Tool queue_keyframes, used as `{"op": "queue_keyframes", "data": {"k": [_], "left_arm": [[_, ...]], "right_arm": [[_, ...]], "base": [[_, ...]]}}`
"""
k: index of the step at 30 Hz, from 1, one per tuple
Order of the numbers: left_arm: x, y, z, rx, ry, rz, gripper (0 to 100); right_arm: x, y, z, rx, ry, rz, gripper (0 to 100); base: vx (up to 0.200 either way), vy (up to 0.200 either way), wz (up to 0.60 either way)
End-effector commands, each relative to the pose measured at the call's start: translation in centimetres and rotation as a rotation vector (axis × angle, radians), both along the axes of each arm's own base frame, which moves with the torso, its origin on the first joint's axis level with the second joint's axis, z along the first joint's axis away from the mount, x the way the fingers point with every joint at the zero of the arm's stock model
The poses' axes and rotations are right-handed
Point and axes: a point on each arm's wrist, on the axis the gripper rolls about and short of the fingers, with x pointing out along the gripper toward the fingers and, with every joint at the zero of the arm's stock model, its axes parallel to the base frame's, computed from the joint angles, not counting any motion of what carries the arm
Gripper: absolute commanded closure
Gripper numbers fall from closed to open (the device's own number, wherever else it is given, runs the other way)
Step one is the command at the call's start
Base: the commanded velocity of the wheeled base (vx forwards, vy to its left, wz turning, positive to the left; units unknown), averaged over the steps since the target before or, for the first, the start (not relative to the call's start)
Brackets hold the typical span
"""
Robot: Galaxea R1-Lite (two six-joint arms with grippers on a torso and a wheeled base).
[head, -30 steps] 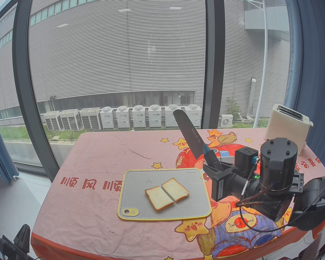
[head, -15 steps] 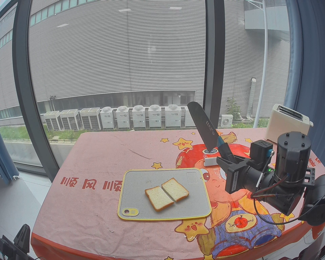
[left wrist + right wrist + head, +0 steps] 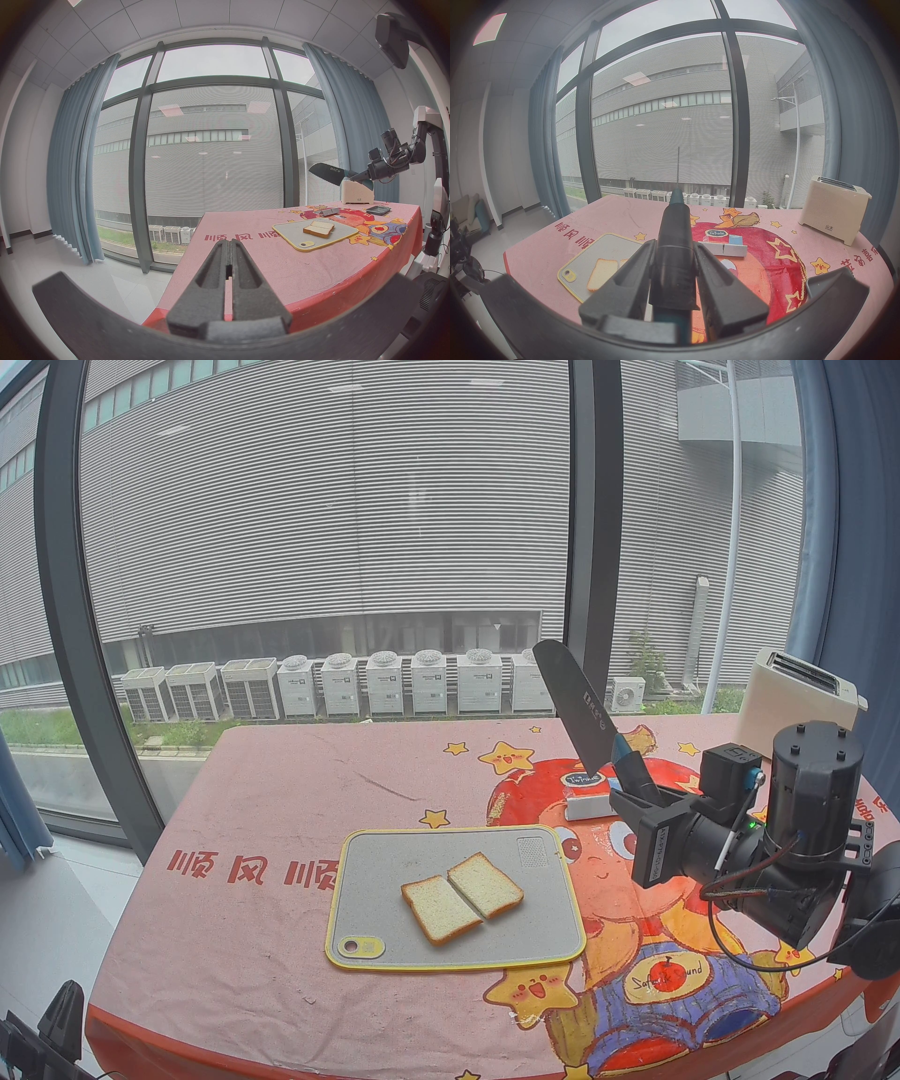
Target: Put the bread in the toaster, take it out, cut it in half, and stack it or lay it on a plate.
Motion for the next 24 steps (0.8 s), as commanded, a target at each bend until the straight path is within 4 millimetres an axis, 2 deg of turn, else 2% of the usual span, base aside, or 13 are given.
{"op": "queue_keyframes", "data": {"k": [1,24], "left_arm": [[0.01,0.0,-0.52,0.0,0.001,0.0,100],[0.01,0.0,-0.52,0.0,0.001,0.0,100]], "right_arm": [[0.25,-0.43,-0.12,-0.001,0.004,-0.013,100],[0.58,-1.18,-0.63,-0.016,0.019,-0.042,100]], "base": [[0.0,0.0,0.0],[0.0,0.0,0.0]]}}
